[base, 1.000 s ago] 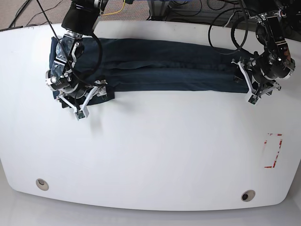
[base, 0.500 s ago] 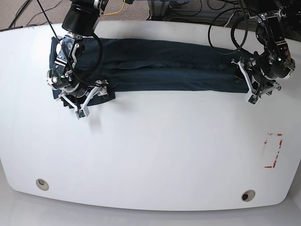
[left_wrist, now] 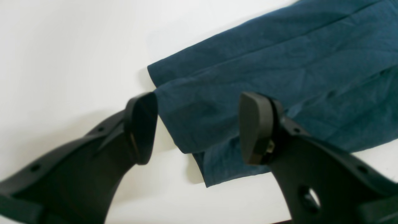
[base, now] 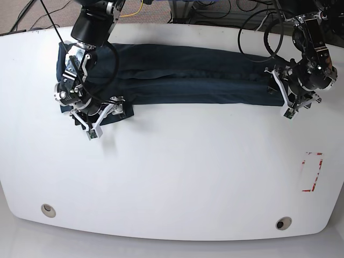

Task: Layout the t-shirt on the table in an organized manner, then fold the t-shirt properly
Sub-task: 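Regrasp the shirt end with the right gripper and pull it straight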

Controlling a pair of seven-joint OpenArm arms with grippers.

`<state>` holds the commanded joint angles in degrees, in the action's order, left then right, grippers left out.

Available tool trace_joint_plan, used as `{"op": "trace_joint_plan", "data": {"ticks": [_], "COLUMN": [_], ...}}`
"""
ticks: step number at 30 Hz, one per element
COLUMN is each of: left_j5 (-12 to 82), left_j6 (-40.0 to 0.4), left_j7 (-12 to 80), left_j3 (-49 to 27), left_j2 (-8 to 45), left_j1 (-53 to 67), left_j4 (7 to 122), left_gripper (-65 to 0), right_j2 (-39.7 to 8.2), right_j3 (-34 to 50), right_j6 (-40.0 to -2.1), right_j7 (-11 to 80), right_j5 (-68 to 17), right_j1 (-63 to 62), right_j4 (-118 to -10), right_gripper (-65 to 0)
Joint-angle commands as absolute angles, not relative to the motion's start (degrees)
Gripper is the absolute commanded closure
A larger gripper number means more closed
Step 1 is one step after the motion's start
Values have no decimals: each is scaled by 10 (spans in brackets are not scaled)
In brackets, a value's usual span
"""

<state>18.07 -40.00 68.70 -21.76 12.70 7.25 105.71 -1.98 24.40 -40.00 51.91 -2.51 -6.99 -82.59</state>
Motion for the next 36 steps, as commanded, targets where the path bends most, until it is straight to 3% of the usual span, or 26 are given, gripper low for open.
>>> {"op": "trace_joint_plan", "data": {"ticks": [6, 14, 22, 36], "left_j5": [181, 181, 181, 181], "left_j6": [-400, -400, -400, -400], "left_j7": [687, 687, 687, 687], "left_j3": [-218, -218, -218, -217], "left_j2": [127, 127, 127, 127], "left_j1": [73, 73, 73, 75], "left_j4": [1057, 1057, 1057, 1057], "left_gripper": [-385, -385, -385, -385], "right_j2": [-20, -20, -17, 22], "right_j3": [244, 244, 243, 242], "right_j6": [-400, -400, -400, -400], "right_j7": [519, 519, 533, 646], "right_j5": [-25, -25, -26, -26], "right_j1": [-70, -66, -38, 25], "right_j4": [-826, -833, -914, -1142], "right_gripper": [-193, 0, -3, -3]}}
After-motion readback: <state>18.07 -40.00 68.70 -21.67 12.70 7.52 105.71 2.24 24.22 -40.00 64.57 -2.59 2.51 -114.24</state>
